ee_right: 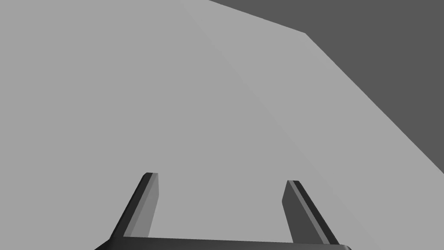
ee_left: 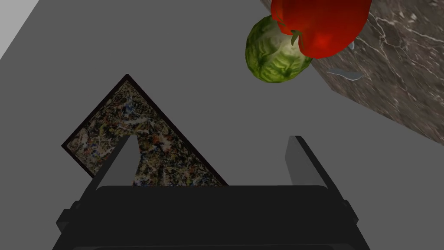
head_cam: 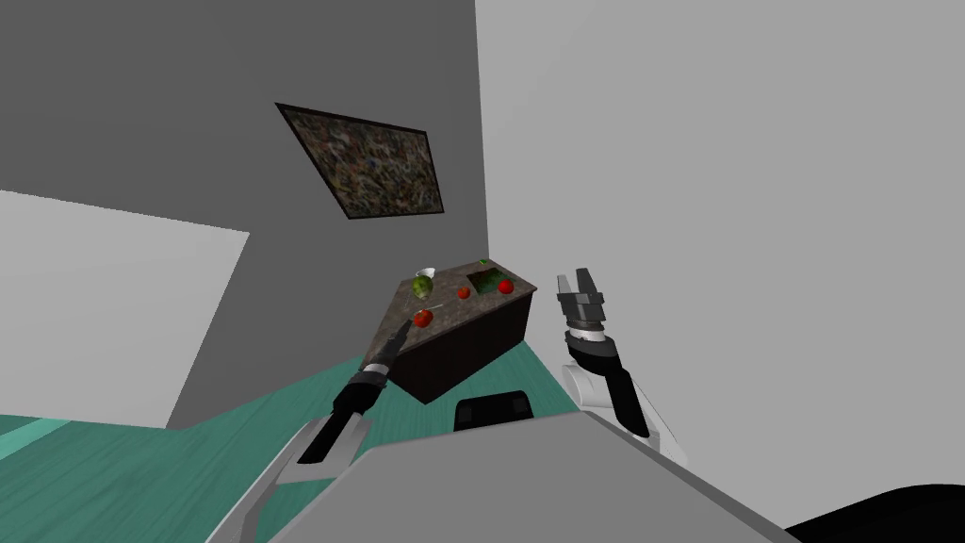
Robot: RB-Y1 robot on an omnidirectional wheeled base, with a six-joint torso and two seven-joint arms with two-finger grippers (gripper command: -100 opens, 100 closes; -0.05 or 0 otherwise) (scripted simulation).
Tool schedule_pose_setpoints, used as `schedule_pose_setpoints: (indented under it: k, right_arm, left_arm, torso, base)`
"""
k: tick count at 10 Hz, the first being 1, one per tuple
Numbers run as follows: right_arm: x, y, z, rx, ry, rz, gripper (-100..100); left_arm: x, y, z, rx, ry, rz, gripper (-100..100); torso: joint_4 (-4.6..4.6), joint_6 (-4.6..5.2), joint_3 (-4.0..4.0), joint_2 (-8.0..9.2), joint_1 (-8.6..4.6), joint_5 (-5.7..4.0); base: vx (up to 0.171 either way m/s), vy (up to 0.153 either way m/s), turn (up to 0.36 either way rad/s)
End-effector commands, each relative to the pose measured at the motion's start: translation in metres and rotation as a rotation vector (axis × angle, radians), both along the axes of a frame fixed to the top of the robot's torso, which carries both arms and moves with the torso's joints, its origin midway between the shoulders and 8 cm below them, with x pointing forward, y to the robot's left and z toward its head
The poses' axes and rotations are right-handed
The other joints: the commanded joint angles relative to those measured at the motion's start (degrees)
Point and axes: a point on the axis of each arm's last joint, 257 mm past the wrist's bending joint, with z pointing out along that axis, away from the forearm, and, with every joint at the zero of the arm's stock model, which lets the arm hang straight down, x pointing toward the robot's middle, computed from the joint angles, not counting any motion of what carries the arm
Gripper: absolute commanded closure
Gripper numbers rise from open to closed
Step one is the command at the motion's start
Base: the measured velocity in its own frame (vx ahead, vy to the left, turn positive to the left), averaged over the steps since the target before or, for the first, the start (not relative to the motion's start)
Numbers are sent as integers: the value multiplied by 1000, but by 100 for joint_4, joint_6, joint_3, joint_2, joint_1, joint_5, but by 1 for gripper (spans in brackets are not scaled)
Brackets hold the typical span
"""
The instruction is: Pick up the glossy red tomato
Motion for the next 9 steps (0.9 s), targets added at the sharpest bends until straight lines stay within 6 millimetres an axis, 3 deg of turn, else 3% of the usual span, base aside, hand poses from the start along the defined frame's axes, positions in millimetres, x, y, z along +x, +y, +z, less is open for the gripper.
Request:
schedule_pose_setpoints:
  k: [1,9]
  right_arm:
    - [0,0,0,0,0,0,0]
    - [0,0,0,0,0,0,0]
  left_arm:
    - [1,6,-12,2,43,18,-100]
    - [-10,39,-83,0,271,120,-100]
  torso:
    - [0,0,0,0,0,0]
    - [-1,1,-4,-6,-7,-1]
  base:
    - [68,37,-56]
    - [103,57,-89]
